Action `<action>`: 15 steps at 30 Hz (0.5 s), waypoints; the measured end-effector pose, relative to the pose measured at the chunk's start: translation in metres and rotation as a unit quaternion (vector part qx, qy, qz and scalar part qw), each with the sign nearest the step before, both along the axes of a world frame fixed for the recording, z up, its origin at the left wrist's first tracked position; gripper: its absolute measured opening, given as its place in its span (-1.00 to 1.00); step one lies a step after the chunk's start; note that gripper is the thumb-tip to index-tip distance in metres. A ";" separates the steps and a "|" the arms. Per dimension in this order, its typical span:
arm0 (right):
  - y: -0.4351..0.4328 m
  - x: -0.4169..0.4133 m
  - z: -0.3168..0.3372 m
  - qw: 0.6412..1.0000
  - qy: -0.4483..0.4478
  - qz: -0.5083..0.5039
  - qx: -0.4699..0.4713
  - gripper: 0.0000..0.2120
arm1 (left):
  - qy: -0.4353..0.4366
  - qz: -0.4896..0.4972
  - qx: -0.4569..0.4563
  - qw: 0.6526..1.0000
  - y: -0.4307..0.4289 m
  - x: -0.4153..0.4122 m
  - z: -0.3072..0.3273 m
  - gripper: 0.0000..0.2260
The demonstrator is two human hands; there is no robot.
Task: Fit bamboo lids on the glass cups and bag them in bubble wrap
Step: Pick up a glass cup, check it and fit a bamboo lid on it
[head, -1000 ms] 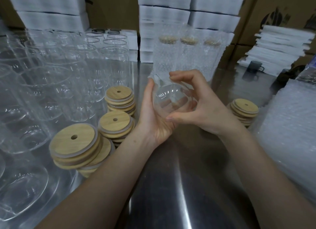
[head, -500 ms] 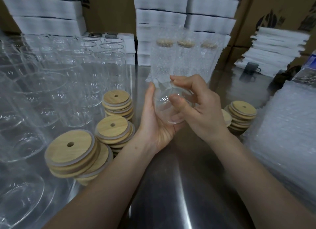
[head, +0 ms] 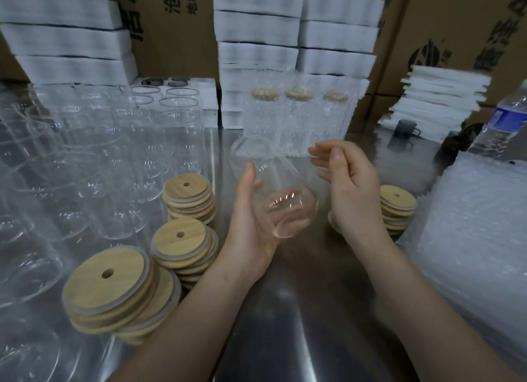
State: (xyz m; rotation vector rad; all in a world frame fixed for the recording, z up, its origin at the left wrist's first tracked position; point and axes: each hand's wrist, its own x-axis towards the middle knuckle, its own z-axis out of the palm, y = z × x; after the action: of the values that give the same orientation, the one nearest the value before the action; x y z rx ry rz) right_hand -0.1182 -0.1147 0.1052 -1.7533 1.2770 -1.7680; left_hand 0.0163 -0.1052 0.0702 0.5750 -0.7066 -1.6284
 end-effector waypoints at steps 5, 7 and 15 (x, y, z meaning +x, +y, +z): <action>-0.007 -0.026 0.007 0.965 0.150 -0.149 0.158 -0.73 | -0.094 0.114 -0.079 0.986 0.001 -0.004 -0.001 -0.39; -0.006 -0.030 0.011 0.929 0.247 -0.163 0.220 -0.68 | -0.151 0.157 -0.129 0.967 0.001 -0.004 -0.003 -0.30; 0.007 -0.027 0.016 0.771 0.471 -0.154 0.400 -0.55 | -0.313 0.226 -0.151 0.910 0.002 -0.005 -0.010 -0.17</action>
State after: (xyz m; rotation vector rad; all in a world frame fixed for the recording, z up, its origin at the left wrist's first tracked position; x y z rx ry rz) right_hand -0.1448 -0.1073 0.1212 -1.9004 2.3177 -0.1087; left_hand 0.0117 -0.1032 0.0606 0.9661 -1.1699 -0.8664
